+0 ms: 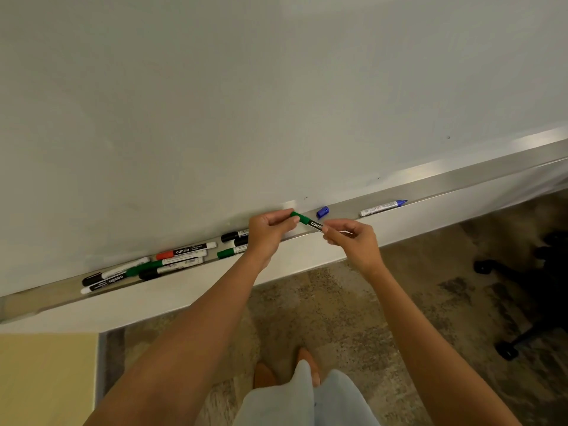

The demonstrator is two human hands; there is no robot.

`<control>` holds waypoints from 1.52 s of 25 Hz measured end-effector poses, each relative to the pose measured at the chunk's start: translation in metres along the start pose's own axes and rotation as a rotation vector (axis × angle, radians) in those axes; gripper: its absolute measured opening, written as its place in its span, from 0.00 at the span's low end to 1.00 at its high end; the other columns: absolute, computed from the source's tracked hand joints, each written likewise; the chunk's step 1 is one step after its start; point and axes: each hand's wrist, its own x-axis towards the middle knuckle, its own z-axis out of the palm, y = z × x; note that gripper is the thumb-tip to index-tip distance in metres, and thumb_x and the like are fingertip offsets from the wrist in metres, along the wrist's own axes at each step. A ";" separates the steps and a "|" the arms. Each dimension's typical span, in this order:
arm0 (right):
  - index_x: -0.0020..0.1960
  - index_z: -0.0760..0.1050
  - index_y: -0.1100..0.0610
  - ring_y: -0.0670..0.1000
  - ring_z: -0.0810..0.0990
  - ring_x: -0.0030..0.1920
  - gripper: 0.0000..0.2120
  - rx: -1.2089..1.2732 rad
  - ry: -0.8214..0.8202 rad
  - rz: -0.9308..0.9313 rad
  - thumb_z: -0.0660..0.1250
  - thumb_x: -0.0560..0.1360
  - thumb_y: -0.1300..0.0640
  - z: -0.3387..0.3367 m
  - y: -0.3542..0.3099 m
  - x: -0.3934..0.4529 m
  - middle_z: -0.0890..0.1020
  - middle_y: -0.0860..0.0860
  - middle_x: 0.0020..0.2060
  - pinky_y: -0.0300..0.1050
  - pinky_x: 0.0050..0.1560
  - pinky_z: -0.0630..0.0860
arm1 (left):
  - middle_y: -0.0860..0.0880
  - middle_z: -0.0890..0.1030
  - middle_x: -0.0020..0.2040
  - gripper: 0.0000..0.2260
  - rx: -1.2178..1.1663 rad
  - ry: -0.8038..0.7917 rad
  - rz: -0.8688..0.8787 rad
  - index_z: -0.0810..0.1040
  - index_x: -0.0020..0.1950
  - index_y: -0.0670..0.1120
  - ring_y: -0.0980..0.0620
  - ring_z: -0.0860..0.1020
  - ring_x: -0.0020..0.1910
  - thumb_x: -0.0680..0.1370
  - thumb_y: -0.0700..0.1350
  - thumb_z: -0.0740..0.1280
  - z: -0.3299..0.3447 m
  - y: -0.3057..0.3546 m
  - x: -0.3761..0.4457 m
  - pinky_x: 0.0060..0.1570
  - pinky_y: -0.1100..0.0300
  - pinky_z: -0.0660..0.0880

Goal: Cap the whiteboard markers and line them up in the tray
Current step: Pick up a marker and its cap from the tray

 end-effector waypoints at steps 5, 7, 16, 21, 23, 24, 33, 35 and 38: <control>0.50 0.83 0.52 0.41 0.71 0.29 0.06 -0.267 0.030 -0.130 0.72 0.74 0.52 0.040 -0.005 -0.010 0.83 0.48 0.35 0.34 0.30 0.69 | 0.45 0.86 0.46 0.06 -0.056 0.099 -0.045 0.84 0.50 0.43 0.50 0.85 0.44 0.75 0.42 0.72 0.001 0.002 -0.009 0.44 0.63 0.80; 0.49 0.83 0.54 0.41 0.71 0.29 0.06 -0.261 0.090 -0.130 0.72 0.75 0.52 0.051 -0.004 -0.016 0.82 0.47 0.34 0.32 0.30 0.68 | 0.46 0.86 0.44 0.06 0.027 0.136 -0.050 0.84 0.50 0.43 0.50 0.85 0.42 0.75 0.43 0.72 -0.001 0.006 -0.009 0.41 0.64 0.80; 0.47 0.82 0.54 0.37 0.77 0.36 0.05 -0.159 0.247 -0.026 0.71 0.75 0.54 0.078 -0.014 -0.030 0.82 0.44 0.37 0.28 0.33 0.72 | 0.47 0.86 0.42 0.04 0.189 0.119 -0.013 0.85 0.47 0.43 0.50 0.85 0.41 0.75 0.42 0.72 -0.007 0.025 -0.009 0.43 0.61 0.81; 0.50 0.80 0.54 0.45 0.79 0.40 0.07 -0.080 0.219 0.150 0.68 0.77 0.52 0.086 -0.012 -0.032 0.84 0.48 0.41 0.36 0.40 0.74 | 0.47 0.85 0.44 0.07 0.287 0.074 -0.020 0.84 0.51 0.43 0.52 0.84 0.41 0.77 0.44 0.70 -0.012 0.025 -0.012 0.41 0.64 0.80; 0.56 0.78 0.53 0.46 0.78 0.40 0.08 0.014 0.198 0.237 0.64 0.79 0.52 0.088 -0.009 -0.034 0.84 0.48 0.44 0.41 0.43 0.76 | 0.47 0.85 0.47 0.09 0.303 0.072 -0.029 0.84 0.54 0.44 0.51 0.84 0.43 0.78 0.45 0.68 -0.004 0.021 -0.017 0.41 0.64 0.80; 0.60 0.76 0.53 0.46 0.78 0.41 0.10 0.055 0.213 0.268 0.62 0.80 0.53 0.088 -0.007 -0.034 0.84 0.48 0.46 0.43 0.45 0.76 | 0.46 0.84 0.49 0.10 0.305 0.083 -0.032 0.82 0.57 0.44 0.50 0.83 0.45 0.79 0.45 0.67 0.002 0.019 -0.020 0.44 0.62 0.81; 0.76 0.55 0.54 0.55 0.77 0.59 0.25 0.278 0.494 0.453 0.58 0.81 0.63 0.071 -0.013 0.006 0.74 0.55 0.65 0.46 0.55 0.76 | 0.48 0.81 0.58 0.13 0.499 0.082 0.038 0.78 0.63 0.46 0.52 0.78 0.50 0.79 0.40 0.64 0.009 0.003 -0.023 0.55 0.52 0.79; 0.75 0.55 0.53 0.55 0.76 0.60 0.25 0.283 0.465 0.436 0.59 0.81 0.62 0.072 -0.012 0.007 0.73 0.54 0.66 0.46 0.55 0.74 | 0.48 0.80 0.58 0.13 0.527 0.071 0.045 0.77 0.64 0.46 0.53 0.78 0.50 0.79 0.40 0.64 0.012 0.002 -0.020 0.52 0.57 0.78; 0.74 0.58 0.53 0.54 0.73 0.64 0.24 0.183 0.377 0.385 0.60 0.81 0.61 0.071 -0.004 0.004 0.71 0.52 0.68 0.45 0.58 0.71 | 0.49 0.80 0.58 0.13 0.577 0.048 0.052 0.77 0.63 0.47 0.55 0.77 0.48 0.79 0.40 0.64 0.016 -0.001 -0.013 0.47 0.64 0.73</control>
